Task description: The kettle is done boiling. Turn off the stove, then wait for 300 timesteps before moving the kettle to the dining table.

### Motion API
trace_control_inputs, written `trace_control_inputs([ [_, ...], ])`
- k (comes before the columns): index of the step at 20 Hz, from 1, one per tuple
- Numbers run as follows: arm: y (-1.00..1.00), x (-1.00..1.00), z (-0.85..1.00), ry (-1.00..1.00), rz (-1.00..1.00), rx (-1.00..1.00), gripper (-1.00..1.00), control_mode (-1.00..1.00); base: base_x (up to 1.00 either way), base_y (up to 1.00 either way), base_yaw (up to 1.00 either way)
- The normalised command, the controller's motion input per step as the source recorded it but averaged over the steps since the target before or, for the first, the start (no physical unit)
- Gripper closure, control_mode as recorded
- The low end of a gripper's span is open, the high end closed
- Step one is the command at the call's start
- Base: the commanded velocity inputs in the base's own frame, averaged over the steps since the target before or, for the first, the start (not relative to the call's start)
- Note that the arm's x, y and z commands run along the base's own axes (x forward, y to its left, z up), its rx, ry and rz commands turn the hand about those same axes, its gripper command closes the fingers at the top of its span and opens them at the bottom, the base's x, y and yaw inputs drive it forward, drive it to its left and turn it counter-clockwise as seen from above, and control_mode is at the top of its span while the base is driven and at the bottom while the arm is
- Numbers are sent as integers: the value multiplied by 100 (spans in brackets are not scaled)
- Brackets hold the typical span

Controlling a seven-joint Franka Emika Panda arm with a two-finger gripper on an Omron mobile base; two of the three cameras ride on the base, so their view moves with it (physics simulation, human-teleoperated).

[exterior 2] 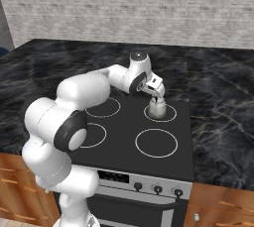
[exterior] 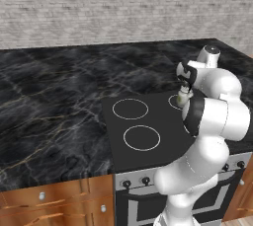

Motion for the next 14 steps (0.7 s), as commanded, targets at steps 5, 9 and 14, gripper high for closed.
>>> trace_control_inputs([
  [5, -8, 15, -10, 1, 6, -2, -100, -100, 0, 0, 0],
  [9, -14, 5, -8, 0, 7, -1, -100, -100, 0, 0, 0],
  [14, -9, 10, -9, 0, 6, -1, -100, -100, 0, 0, 0],
])
